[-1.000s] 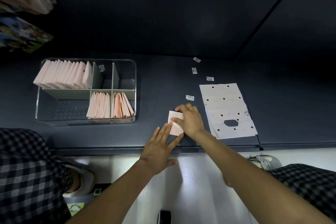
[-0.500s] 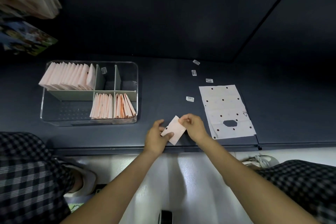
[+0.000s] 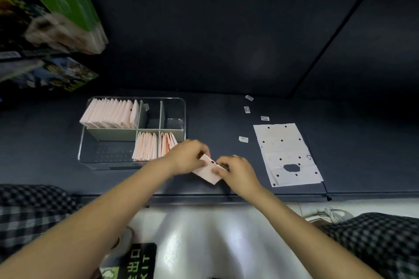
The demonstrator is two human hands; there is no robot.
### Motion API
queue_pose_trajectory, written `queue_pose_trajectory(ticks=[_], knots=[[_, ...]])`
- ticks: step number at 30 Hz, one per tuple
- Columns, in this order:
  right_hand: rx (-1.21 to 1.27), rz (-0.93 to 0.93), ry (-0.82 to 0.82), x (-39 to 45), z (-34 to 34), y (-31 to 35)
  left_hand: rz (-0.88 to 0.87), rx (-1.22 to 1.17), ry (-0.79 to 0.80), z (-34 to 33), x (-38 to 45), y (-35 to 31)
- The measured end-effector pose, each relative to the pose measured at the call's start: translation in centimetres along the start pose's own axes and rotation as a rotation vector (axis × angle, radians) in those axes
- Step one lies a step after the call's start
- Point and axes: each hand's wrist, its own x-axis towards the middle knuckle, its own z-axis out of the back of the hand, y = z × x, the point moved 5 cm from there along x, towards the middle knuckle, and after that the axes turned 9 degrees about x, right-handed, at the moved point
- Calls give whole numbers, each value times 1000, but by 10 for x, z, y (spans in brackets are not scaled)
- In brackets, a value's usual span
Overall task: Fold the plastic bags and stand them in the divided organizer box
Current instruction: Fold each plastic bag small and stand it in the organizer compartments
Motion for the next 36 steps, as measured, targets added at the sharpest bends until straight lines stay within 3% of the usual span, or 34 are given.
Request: queue_pose_trajectory(ticks=[4,6,8,13,17,22,30,36], knots=[[407,-184,-76,9,1,9,122,-51,-200,26,-10,38],[660,-258,-112,13,0,14,228,51,-282,24,-16,58],[788,-284,-124,19,-2,20,268,139,-268,13,-19,70],[823,-334,-121,37,-7,32,219,215,-152,-17,-19,77],[684,-369,-133,54,-16,37,185,335,-93,-27,-19,80],[382,-343,-128,68,-33,49,165,396,-283,-20,-29,91],[-105,-215,-107,77,-54,80,110,385,-331,-26,-33,93],[-188,-268,-45,84,-70,84,120,371,-356,-28,-32,92]])
